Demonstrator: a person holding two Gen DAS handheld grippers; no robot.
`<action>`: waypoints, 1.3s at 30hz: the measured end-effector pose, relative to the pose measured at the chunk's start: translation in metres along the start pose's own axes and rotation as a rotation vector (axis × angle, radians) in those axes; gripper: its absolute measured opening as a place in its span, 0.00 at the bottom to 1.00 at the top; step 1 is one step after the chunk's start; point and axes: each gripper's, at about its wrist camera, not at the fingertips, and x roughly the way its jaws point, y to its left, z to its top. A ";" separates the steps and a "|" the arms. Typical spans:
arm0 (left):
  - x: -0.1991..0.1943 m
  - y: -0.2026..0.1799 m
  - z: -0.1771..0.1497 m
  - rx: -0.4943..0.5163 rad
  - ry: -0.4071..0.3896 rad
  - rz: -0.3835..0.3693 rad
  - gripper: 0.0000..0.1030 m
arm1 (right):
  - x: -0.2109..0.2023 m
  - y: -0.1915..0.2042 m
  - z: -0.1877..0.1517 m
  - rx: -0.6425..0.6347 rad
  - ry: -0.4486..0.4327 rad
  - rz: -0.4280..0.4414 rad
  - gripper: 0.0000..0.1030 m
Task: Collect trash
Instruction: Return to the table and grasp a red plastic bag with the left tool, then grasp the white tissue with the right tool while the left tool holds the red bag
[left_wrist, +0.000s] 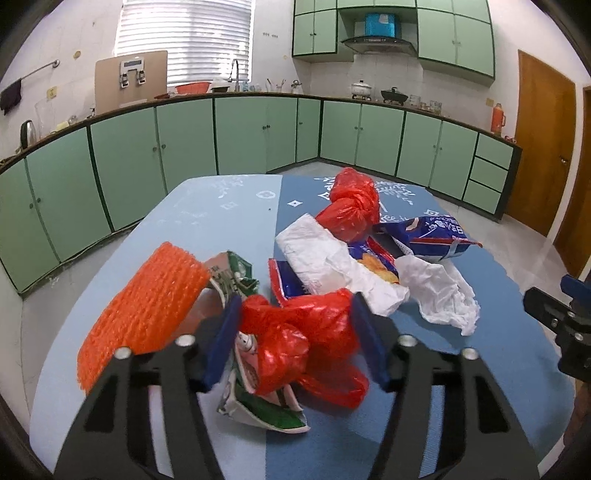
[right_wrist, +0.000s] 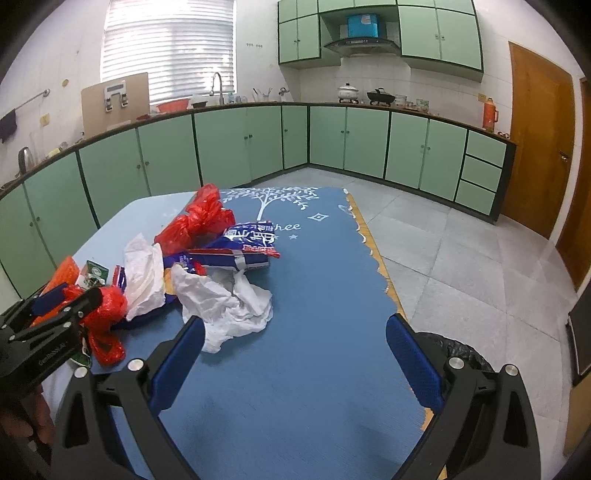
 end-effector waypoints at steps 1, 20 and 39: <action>0.000 -0.001 0.001 0.006 -0.003 -0.003 0.46 | 0.001 0.001 0.000 -0.001 0.003 0.000 0.93; 0.012 -0.013 0.003 0.047 0.051 -0.050 0.52 | 0.002 0.001 0.001 -0.005 0.009 0.011 0.91; -0.029 -0.007 0.005 -0.024 -0.072 -0.111 0.19 | 0.015 0.012 0.005 0.003 0.037 0.089 0.82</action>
